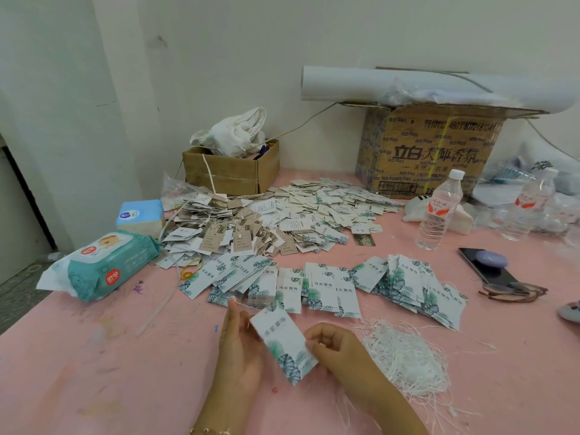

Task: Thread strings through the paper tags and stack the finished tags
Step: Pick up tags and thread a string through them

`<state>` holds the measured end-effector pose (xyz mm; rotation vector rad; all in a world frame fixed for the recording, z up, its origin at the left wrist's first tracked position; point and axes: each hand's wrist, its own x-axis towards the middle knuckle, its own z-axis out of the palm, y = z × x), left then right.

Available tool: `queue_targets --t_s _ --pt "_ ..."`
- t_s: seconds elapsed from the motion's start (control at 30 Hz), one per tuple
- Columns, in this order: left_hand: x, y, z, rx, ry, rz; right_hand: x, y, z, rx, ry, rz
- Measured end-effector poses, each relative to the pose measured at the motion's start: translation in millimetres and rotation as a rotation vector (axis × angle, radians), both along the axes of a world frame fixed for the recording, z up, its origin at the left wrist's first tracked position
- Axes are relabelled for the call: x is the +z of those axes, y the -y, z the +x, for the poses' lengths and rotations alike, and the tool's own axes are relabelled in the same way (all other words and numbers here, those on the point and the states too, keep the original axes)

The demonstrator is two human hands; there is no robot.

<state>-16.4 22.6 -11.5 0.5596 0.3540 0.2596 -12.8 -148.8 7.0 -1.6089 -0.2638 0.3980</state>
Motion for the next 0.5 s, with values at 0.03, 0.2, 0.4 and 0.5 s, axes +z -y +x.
queue_targets --t_s 0.03,0.2,0.4,0.5 --pt "0.1 -0.5 0.5 0.007 0.014 -0.010 0.0 1.2 0.4 -0.033 -0.073 0.068" --pt "2.1 2.5 0.9 -0.004 -0.027 0.039 3.6 11.7 11.5 -0.175 -0.213 0.218" --pt "8.3 10.4 1.3 -0.017 -0.084 0.035 11.3 39.7 34.3 -0.608 -0.114 0.451" --pt "8.0 11.6 1.0 -0.025 -0.108 0.036 14.9 63.8 54.1 -0.857 0.079 0.212"
